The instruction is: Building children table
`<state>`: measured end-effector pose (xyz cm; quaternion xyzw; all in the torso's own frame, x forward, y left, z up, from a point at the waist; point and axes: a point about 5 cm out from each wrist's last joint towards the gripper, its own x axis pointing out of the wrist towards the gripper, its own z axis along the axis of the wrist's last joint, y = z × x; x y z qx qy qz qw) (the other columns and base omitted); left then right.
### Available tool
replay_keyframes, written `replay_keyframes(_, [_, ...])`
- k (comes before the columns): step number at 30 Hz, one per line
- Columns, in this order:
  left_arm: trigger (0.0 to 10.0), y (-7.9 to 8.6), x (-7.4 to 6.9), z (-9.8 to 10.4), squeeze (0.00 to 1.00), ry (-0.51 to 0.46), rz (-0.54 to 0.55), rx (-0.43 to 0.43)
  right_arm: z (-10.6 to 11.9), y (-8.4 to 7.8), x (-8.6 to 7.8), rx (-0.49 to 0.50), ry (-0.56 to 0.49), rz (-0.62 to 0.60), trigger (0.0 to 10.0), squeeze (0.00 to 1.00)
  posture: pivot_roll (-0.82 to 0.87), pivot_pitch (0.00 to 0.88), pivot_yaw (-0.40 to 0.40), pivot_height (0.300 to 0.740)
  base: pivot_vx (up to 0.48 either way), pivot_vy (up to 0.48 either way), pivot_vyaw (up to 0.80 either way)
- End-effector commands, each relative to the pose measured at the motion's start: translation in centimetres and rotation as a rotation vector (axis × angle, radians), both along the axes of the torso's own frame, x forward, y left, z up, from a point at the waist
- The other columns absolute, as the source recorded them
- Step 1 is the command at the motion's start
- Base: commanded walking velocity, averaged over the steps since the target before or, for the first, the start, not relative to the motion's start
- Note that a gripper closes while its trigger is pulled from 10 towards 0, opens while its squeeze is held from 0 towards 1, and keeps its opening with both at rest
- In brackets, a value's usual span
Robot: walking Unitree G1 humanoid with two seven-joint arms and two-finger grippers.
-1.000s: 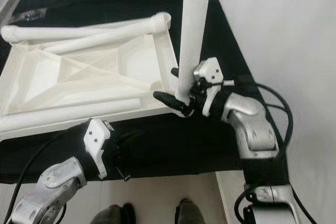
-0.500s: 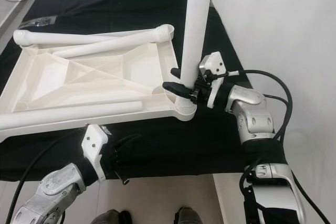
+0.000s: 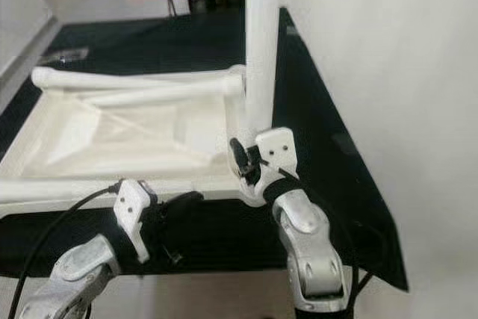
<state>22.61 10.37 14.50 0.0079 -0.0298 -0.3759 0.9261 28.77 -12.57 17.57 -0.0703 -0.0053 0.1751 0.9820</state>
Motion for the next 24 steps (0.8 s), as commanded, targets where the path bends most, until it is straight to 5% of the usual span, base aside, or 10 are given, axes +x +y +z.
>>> replay_keyframes(1, [10.0,0.2,0.1,-0.4,0.0,0.015,-0.005,0.007,-3.5,-1.5,1.2,-0.054,0.18,-0.041,10.0,0.0,-0.01,0.165,0.032,0.74,0.0,0.0,0.0])
replay_keyframes(4, [10.0,0.2,0.2,-0.5,0.0,0.018,-0.009,0.009,-3.2,-2.0,2.0,-0.038,0.178,-0.052,10.0,0.0,0.0,0.16,0.034,0.74,0.0,0.0,0.0])
replay_keyframes(5, [10.0,0.1,0.2,-0.5,0.0,0.017,-0.01,0.012,-2.9,-2.1,2.6,-0.005,0.173,-0.014,10.0,1.0,0.0,0.156,0.039,0.74,0.0,0.0,0.0])
replay_keyframes(11, [10.0,-0.1,-0.1,-0.7,0.0,-0.002,-0.038,0.053,-0.4,-2.1,3.7,0.093,0.081,0.108,10.0,1.0,0.01,0.143,0.037,0.74,0.0,0.0,0.0])
replay_keyframes(12, [10.0,-0.2,-0.2,-0.7,0.0,-0.007,-0.045,0.062,0.3,-2.0,3.9,0.12,0.057,0.161,10.0,0.92,0.01,0.139,0.036,0.74,0.0,0.0,0.0])
replay_keyframes(13, [10.0,-0.2,-0.5,-0.7,0.0,-0.007,-0.05,0.066,1.2,-2.0,3.9,0.133,0.03,0.271,10.0,0.0,0.01,0.135,0.035,0.74,0.0,0.0,0.0])
replay_keyframes(16, [10.0,-0.3,-0.8,-0.9,0.0,-0.001,-0.059,0.064,2.5,-2.1,4.0,0.104,-0.009,0.511,10.0,0.0,0.02,0.131,0.026,0.74,0.0,0.0,0.0])
replay_keyframes(24, [10.0,-0.8,-0.7,-1.1,0.0,0.009,-0.063,0.037,2.9,-2.6,5.4,0.051,0.037,0.735,10.0,0.0,0.03,0.126,0.012,0.74,0.0,0.0,0.0])
